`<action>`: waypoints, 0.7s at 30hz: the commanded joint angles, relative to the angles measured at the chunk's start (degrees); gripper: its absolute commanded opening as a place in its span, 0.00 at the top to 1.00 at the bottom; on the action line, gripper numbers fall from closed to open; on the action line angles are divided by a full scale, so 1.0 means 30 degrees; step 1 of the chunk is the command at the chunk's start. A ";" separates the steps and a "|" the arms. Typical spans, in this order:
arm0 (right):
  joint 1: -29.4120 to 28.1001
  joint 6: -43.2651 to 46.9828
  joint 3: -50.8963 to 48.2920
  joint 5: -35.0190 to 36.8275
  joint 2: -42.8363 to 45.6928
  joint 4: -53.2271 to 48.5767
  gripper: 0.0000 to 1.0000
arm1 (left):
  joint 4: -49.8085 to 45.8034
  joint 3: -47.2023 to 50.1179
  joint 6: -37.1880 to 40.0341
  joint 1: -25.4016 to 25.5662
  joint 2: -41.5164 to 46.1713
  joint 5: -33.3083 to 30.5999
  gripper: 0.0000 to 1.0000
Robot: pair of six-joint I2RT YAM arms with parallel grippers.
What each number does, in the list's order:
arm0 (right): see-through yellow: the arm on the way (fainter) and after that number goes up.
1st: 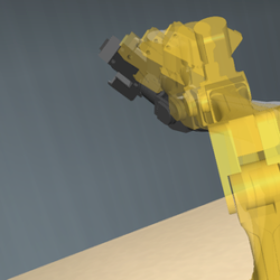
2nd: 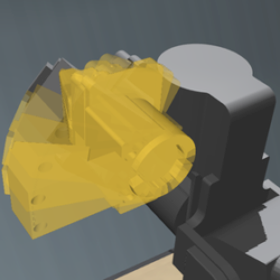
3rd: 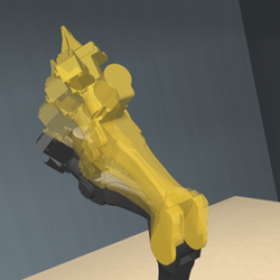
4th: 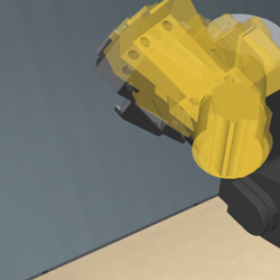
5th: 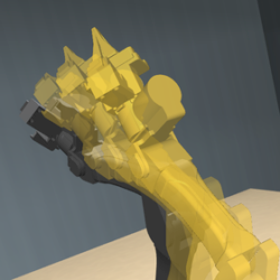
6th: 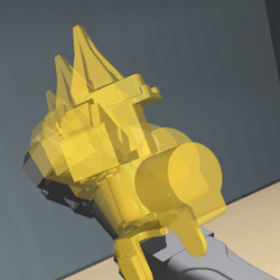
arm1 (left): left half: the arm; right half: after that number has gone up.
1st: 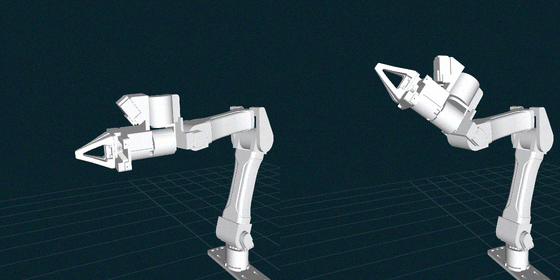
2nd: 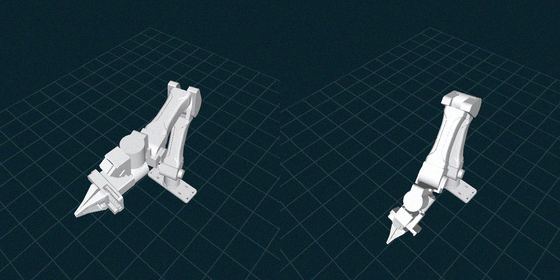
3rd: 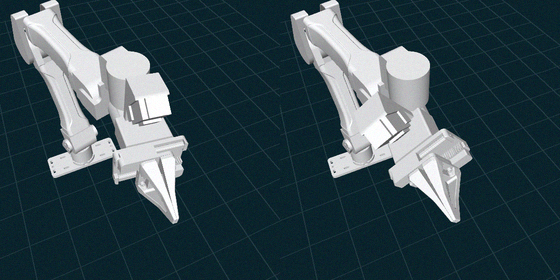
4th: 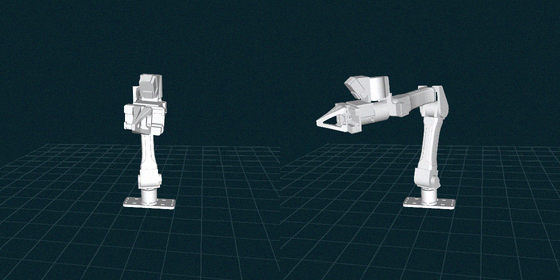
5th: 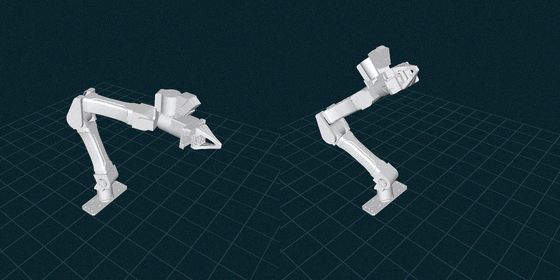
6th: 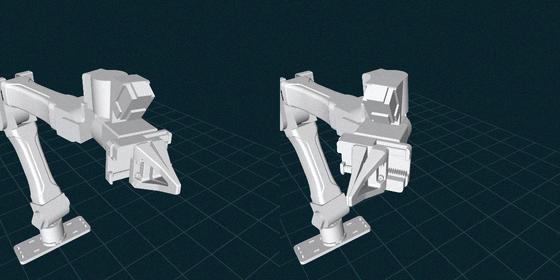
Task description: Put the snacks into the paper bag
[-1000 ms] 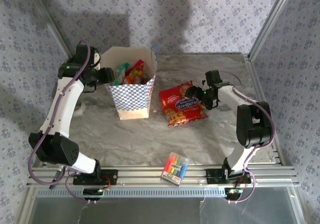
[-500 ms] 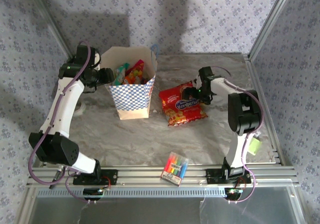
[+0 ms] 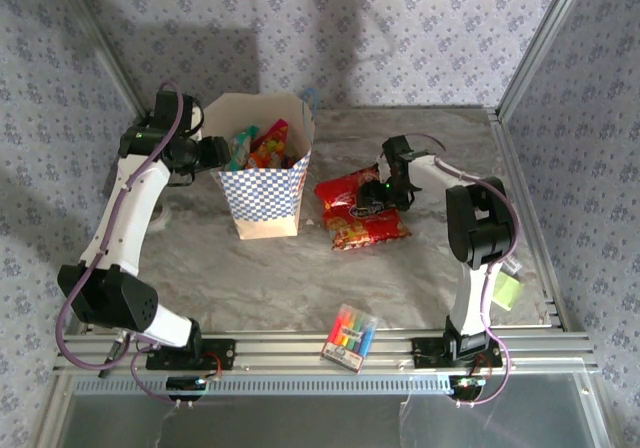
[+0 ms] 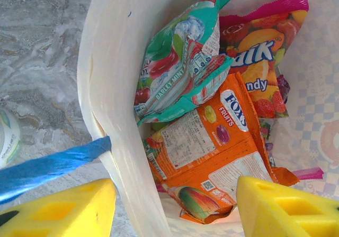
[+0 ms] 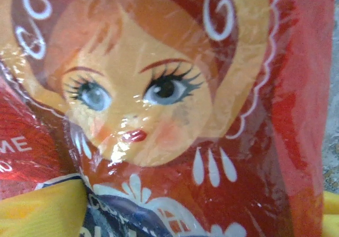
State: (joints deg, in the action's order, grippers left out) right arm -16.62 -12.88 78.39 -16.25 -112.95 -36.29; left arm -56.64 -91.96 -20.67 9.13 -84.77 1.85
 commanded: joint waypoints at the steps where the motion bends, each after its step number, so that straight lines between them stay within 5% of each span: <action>1: -0.0318 -0.0857 0.0044 0.1120 -0.1020 -0.0856 0.28 | -0.0185 -0.0342 -0.0114 0.0152 0.0504 -0.0266 0.38; 10: -0.0229 -0.1299 0.0198 0.1419 -0.0789 -0.1314 0.50 | -0.0164 -0.0291 -0.0055 0.0153 0.0479 -0.0293 0.38; 17: -0.0258 -0.1181 0.0716 0.0564 -0.0867 -0.1760 0.46 | -0.0177 -0.0208 -0.0025 0.0152 0.0536 -0.0286 0.38; 20: -0.0199 -0.1324 0.0753 0.0862 -0.0906 -0.1639 0.55 | -0.0159 -0.0195 -0.0025 0.0165 0.0560 -0.0293 0.37; 21: -0.0169 -0.1461 0.0822 0.0969 -0.0949 -0.1729 0.67 | -0.0191 -0.0195 -0.0025 0.0154 0.0565 -0.0293 0.38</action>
State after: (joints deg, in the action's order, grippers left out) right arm -17.19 -15.88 80.27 -16.29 -113.54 -38.35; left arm -56.66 -91.96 -20.64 9.15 -84.77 1.80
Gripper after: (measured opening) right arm 0.392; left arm 0.623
